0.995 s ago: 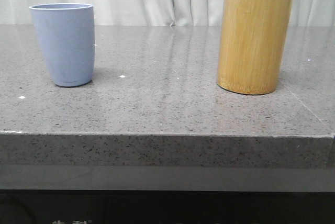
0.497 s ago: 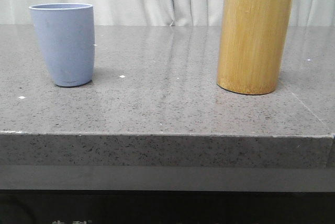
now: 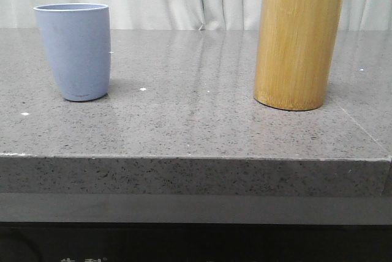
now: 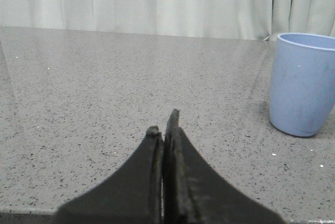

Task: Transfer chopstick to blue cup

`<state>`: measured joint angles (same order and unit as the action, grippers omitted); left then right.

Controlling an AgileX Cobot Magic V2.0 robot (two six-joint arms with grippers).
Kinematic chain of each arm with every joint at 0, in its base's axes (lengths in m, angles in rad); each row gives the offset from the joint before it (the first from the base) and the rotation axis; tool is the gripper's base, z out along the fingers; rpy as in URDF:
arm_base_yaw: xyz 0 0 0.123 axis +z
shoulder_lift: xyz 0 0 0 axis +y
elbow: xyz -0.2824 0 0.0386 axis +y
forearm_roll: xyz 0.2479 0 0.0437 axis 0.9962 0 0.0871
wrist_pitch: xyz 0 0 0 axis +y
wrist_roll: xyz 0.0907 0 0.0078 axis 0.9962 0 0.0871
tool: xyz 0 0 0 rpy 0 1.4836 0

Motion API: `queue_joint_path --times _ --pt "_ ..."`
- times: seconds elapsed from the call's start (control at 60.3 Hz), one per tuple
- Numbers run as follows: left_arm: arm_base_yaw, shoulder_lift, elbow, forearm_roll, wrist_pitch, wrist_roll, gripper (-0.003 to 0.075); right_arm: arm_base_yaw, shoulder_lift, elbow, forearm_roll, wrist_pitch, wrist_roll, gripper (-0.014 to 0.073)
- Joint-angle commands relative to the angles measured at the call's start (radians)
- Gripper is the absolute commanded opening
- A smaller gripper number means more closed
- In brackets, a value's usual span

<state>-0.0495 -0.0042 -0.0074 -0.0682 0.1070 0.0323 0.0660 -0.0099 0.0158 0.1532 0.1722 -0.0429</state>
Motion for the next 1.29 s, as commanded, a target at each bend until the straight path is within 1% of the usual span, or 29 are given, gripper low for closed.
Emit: queue_joint_path --times 0.0,0.099,0.216,0.464,0.547,0.63,0.729,0.796,0.862,0.912,0.928,0.945,1.045,1.094,1.144,1.161,1.21,1.243,1.277 --pt "0.000 -0.019 -0.061 -0.010 -0.055 -0.008 -0.0019 -0.001 -0.022 -0.076 0.011 -0.084 -0.003 -0.0060" --pt "0.000 -0.003 -0.118 -0.010 -0.052 -0.008 -0.0019 -0.001 -0.016 -0.145 0.011 -0.043 -0.003 -0.0060" --pt "0.000 0.051 -0.215 -0.010 0.000 -0.008 -0.0019 -0.001 0.025 -0.252 0.011 0.009 -0.003 -0.0060" --pt "0.000 0.304 -0.419 -0.010 0.015 -0.008 -0.0019 -0.001 0.253 -0.483 0.011 0.040 -0.003 -0.0059" --pt "0.000 0.389 -0.460 -0.010 0.001 -0.008 -0.0019 -0.001 0.323 -0.522 0.011 0.039 -0.003 -0.0059" --pt "0.000 0.461 -0.477 -0.010 -0.048 -0.008 -0.0019 -0.001 0.387 -0.545 0.011 0.037 -0.003 -0.0059" --pt "0.000 0.510 -0.481 -0.010 -0.107 -0.008 -0.0018 -0.001 0.407 -0.548 0.011 0.030 -0.003 -0.0059" --pt "0.000 0.525 -0.481 -0.010 -0.107 -0.008 -0.0008 -0.001 0.405 -0.548 0.011 0.028 -0.003 -0.0055" --pt "0.000 0.529 -0.481 -0.010 -0.101 -0.008 0.0046 -0.001 0.404 -0.548 0.011 0.028 -0.003 -0.0013" --pt "0.000 0.529 -0.481 -0.010 -0.097 -0.008 0.0132 -0.001 0.404 -0.548 0.011 0.028 -0.003 0.0046" --pt "0.000 0.529 -0.481 -0.010 -0.097 -0.008 0.0172 -0.001 0.404 -0.548 0.011 0.028 -0.003 0.0078" --pt "0.000 0.529 -0.481 -0.010 -0.097 -0.008 0.0186 -0.001 0.404 -0.548 0.011 0.028 -0.003 0.0101" --pt "0.000 0.529 -0.481 -0.010 -0.097 -0.008 0.0455 -0.001 0.404 -0.548 0.011 0.028 -0.003 0.0312" --pt "0.000 0.529 -0.481 -0.010 -0.097 -0.008 0.0556 -0.001 0.404 -0.548 0.011 0.032 -0.003 0.0439" --pt "0.000 0.529 -0.481 -0.010 -0.092 -0.008 0.0618 -0.001 0.404 -0.547 0.011 0.033 -0.003 0.0528" --pt "0.000 0.529 -0.481 -0.010 -0.092 -0.008 0.0629 -0.001 0.404 -0.547 0.011 0.033 -0.003 0.0568" --pt "0.000 0.529 -0.481 -0.010 -0.092 -0.008 0.0643 -0.001 0.404 -0.547 0.011 0.033 -0.003 0.0645" --pt "0.000 0.529 -0.481 -0.010 -0.092 -0.008 0.0642 -0.001 0.404 -0.547 0.011 0.033 -0.003 0.0670" --pt "0.000 0.529 -0.481 -0.010 -0.092 -0.008 0.0642 -0.001 0.404 -0.547 0.011 0.034 -0.003 0.0657"
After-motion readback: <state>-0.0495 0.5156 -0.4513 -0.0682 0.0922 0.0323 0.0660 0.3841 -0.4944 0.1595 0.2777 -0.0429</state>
